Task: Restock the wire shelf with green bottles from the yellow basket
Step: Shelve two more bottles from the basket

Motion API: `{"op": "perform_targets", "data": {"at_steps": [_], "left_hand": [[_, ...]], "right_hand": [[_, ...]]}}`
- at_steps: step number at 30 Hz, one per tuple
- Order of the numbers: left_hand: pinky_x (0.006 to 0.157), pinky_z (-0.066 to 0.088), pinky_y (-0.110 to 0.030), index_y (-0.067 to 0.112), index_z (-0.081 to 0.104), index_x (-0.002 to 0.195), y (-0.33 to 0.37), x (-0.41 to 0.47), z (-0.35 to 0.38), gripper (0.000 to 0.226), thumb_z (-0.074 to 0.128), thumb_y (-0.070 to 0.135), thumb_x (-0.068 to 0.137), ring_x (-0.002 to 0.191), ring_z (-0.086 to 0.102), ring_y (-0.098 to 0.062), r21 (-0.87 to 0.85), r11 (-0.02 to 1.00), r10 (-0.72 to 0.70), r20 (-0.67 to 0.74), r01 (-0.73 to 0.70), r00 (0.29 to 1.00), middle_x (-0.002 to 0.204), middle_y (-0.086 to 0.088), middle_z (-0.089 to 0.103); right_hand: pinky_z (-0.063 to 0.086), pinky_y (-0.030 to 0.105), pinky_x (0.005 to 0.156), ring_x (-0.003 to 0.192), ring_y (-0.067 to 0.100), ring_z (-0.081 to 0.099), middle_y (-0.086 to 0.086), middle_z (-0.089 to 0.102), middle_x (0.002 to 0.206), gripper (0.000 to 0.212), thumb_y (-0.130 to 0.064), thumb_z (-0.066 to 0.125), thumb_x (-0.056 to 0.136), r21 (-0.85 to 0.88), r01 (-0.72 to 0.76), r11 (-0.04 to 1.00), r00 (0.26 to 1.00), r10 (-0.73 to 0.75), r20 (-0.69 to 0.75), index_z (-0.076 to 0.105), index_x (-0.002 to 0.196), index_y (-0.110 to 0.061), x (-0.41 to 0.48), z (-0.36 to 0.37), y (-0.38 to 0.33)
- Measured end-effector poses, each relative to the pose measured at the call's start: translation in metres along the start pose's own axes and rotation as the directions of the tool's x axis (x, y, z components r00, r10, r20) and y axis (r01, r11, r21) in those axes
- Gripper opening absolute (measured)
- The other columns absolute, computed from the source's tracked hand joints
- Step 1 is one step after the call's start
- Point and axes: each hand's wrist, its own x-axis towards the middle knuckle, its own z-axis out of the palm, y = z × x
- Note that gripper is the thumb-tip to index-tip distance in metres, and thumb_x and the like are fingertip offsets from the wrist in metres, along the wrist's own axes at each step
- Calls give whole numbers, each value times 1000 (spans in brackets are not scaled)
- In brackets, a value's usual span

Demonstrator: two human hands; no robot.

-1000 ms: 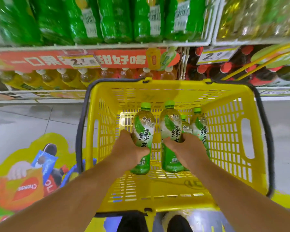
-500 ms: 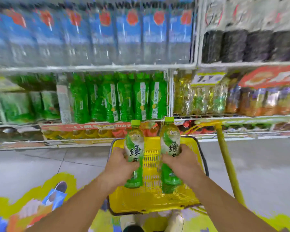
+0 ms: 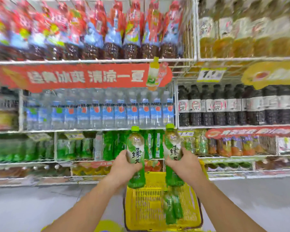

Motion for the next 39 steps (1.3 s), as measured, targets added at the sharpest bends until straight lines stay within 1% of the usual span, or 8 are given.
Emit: {"op": "perform_targets", "data": {"at_steps": [5,10,14,21,24,30,34,39], "left_hand": [[61,43,-21,25,49,92,32,-40,-27,35,82,22,82,80,55,-14,-15,997,72,-121,-75,990,93,2,58],[86,57,-40,20,50,131,53,-75,-38,66,84,33,77,99,64,-17,-106,988,90,-206,-114,974,114,4,63],[88,48,-28,12,42,146,58,-102,-40,84,85,32,77,102,57,-13,-129,979,116,-292,-159,949,115,9,56],[62,45,-25,24,51,86,51,-159,-68,31,81,20,82,68,49,-9,-144,974,89,-457,-172,885,79,7,50],[74,57,-39,25,57,89,36,-184,-91,29,84,20,77,77,62,-16,-178,976,9,-546,-127,838,88,1,64],[57,47,-22,24,55,84,-1,-229,-144,30,84,19,75,65,57,-9,-263,953,-75,-685,-150,725,76,5,59],[83,60,-52,17,64,104,-41,-254,-187,53,83,36,58,90,71,-30,-331,937,-179,-732,-112,658,97,-11,72],[78,61,-40,24,66,95,-92,-286,-244,35,84,21,65,80,73,-15,-359,922,-224,-797,-141,561,88,3,75]], "right_hand": [[47,29,46,59,12,63,-1,66,75,36,-50,75,75,-31,133,991,991,-133,9,54,87,-24,-17,-30,-38],[47,30,47,58,13,62,-4,64,74,33,-49,75,76,-37,277,960,961,-276,23,51,85,-27,-32,-53,-59],[51,31,46,54,14,61,-2,65,73,33,-47,77,74,-7,359,933,932,-359,44,56,83,-24,-41,-56,-70],[40,23,48,57,9,55,-6,55,77,36,-50,73,78,-5,525,851,840,-517,165,49,88,-25,-66,-33,-112],[43,20,48,57,7,56,-11,51,79,41,-49,72,82,12,600,800,778,-587,224,41,98,-26,-86,-13,-132],[58,43,59,64,15,65,-7,65,82,37,-55,72,70,88,664,742,681,-650,338,54,92,-31,-123,48,-173],[57,42,52,61,19,65,-3,67,77,33,-50,75,72,137,682,718,630,-672,389,58,87,-26,-155,96,-202],[49,36,52,63,18,60,2,63,76,39,-51,73,74,105,731,674,575,-691,438,56,83,-18,-203,167,-239]]}}
